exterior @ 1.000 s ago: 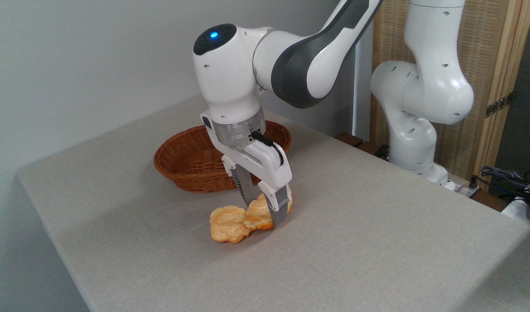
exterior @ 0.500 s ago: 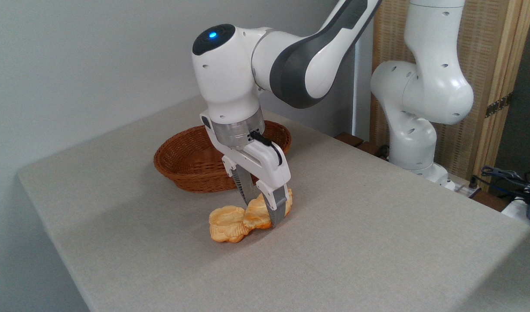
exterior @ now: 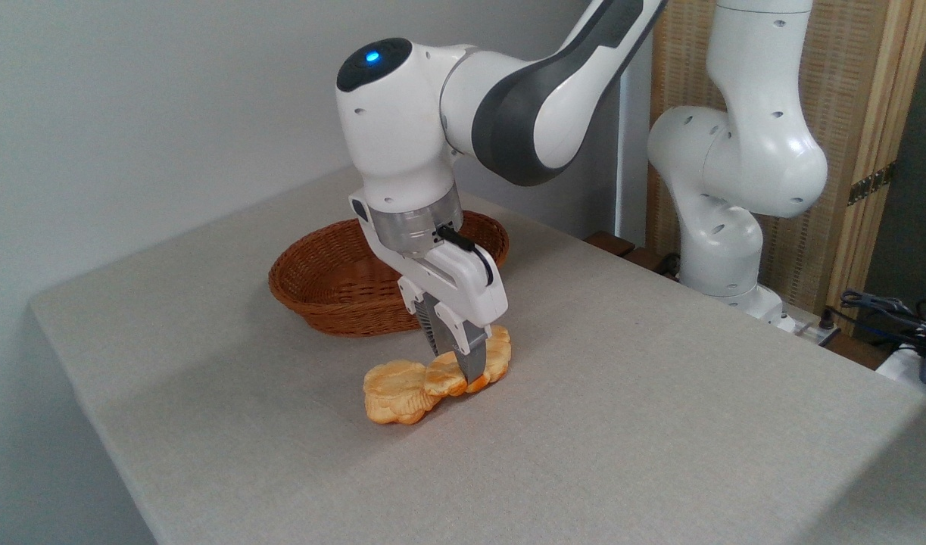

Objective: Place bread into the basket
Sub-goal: 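Lift the held bread piece and carry it over the basket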

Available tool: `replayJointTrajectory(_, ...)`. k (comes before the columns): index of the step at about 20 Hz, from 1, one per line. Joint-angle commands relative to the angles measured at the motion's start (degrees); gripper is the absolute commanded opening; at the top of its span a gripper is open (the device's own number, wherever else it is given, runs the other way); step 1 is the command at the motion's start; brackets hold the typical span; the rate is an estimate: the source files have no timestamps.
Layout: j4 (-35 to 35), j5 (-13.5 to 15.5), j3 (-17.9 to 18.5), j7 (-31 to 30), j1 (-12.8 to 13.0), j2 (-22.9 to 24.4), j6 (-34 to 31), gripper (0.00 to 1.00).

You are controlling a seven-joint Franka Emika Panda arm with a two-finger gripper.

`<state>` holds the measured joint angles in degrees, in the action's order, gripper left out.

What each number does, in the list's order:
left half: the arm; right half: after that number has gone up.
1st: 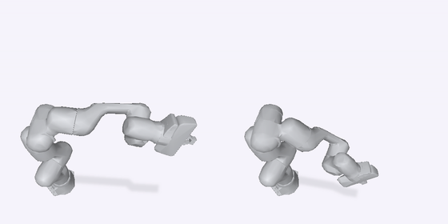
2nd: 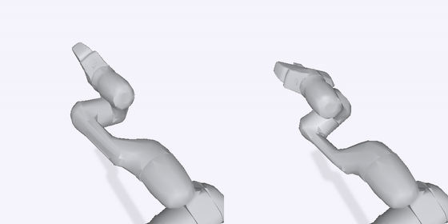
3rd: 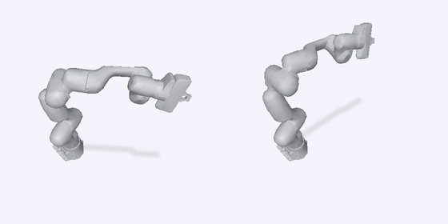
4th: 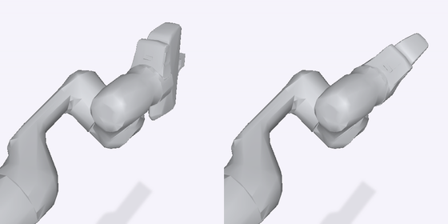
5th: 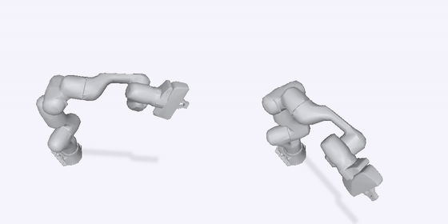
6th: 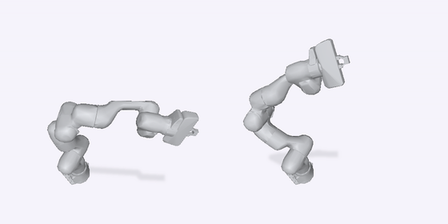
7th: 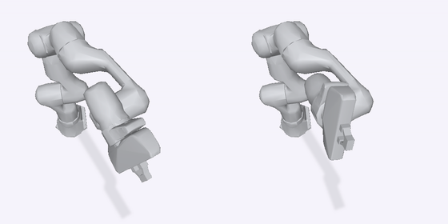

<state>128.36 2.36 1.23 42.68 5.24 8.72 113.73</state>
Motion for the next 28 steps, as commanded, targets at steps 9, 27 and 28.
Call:
replayJointTrajectory(9, -11.46, 4.58, -5.43, 0.65, 0.47, 3.85, -12.30, 0.40)
replayJointTrajectory(27, -10.06, 11.62, -22.06, 0.47, 0.47, -0.37, -12.21, 1.00)
replayJointTrajectory(28, -9.97, 11.62, -22.06, 0.56, 0.47, -0.37, -12.30, 1.00)
